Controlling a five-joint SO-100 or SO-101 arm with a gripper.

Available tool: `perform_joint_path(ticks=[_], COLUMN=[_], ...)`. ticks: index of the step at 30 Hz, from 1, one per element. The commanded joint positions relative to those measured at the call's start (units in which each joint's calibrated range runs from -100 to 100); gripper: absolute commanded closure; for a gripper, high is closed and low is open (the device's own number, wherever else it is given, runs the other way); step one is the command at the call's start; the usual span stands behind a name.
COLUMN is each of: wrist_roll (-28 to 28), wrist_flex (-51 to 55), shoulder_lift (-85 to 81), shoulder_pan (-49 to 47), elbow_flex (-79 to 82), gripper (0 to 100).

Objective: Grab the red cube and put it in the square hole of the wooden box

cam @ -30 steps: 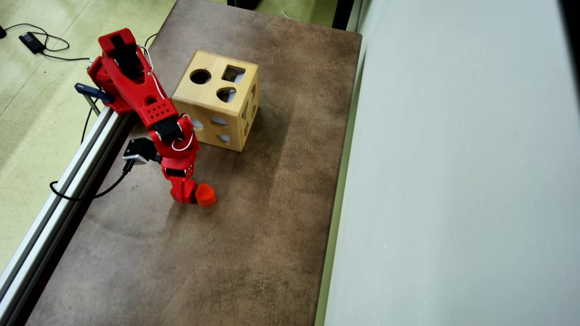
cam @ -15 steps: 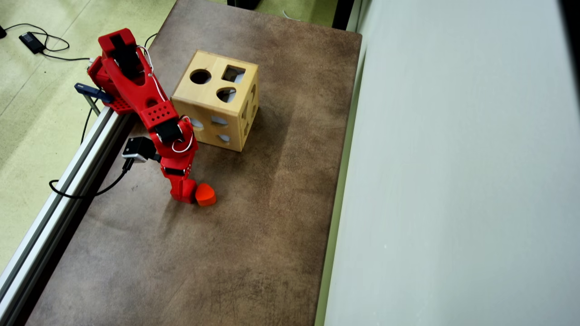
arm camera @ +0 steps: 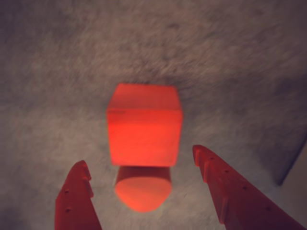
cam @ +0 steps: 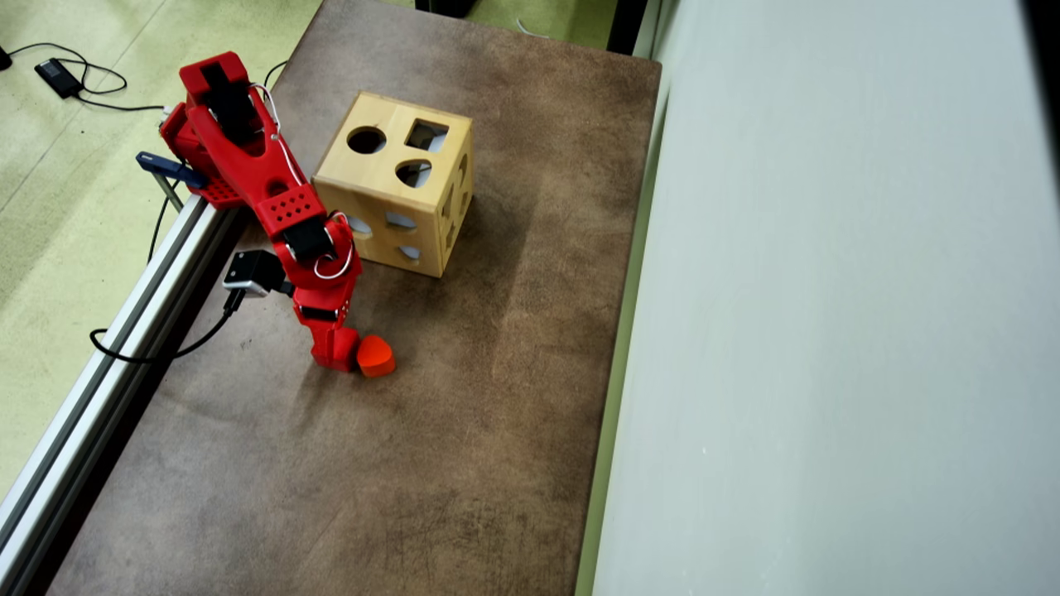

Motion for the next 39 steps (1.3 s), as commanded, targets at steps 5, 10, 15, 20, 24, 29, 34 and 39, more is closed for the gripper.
perform_joint_path(ticks=[5, 10, 15, 20, 24, 29, 34, 39], wrist_roll=[-0.1, 0.29, 0.29, 0.2, -0.1, -0.15, -0.15, -0.15], wrist_flex=[-0.03, -0.67, -0.67, -0.67, -0.67, -0.83, -3.57, -5.01], shoulder_lift=[2.39, 3.16, 3.24, 3.24, 3.24, 3.24, 3.24, 3.32], shoulder_pan=[0.54, 1.8, 1.8, 1.8, 1.8, 1.21, 1.13, 1.36], elbow_flex=[0.47, 0.38, 0.47, 0.29, 0.38, -0.43, 0.38, 0.47], gripper=[66, 66, 67, 67, 67, 67, 67, 70])
